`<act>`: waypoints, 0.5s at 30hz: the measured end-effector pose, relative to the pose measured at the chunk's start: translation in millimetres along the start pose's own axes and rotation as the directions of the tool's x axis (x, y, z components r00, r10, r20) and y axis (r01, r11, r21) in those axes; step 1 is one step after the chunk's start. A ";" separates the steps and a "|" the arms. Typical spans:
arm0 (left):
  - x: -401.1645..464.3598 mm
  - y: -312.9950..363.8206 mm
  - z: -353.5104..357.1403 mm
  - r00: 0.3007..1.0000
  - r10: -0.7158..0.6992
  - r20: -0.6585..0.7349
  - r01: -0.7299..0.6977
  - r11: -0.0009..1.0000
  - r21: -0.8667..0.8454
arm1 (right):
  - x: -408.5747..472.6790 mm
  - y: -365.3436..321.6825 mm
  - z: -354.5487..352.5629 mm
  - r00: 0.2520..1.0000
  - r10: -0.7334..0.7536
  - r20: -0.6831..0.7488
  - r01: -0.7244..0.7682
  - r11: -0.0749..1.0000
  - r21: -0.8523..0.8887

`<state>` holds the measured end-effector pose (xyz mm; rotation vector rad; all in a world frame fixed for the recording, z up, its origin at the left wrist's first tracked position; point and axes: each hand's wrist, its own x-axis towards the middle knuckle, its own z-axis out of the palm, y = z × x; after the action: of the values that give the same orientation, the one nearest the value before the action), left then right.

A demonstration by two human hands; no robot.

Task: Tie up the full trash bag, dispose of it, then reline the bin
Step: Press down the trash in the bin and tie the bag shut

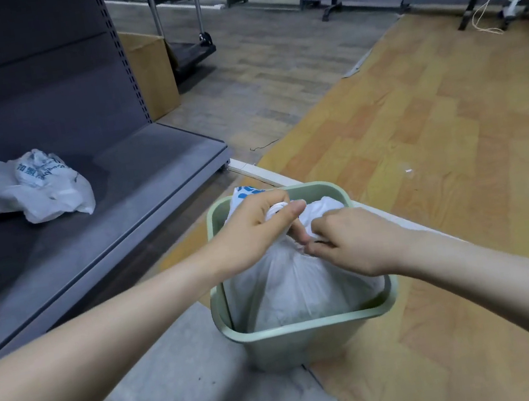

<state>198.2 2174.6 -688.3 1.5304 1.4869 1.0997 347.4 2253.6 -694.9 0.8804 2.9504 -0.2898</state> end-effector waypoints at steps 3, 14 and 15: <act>5.1 -4.6 1.1 0.999 -0.004 -0.042 0.004 1.000 -0.013 | -0.2 0.3 7.0 0.998 0.061 0.025 -0.063 0.990 0.126; 9.1 -20.6 1.7 0.997 -0.003 -0.074 -0.002 0.998 -0.067 | 4.5 -1.9 11.1 0.991 0.135 -0.004 -0.133 0.975 0.177; 9.0 -21.3 1.1 0.997 0.002 -0.078 -0.007 0.999 -0.054 | 3.2 -0.7 11.8 0.992 0.111 -0.065 -0.102 0.986 0.129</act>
<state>191.0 2185.1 -707.6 1.4694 1.4944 1.2051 344.2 2252.5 -706.7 1.0821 2.9642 -0.4519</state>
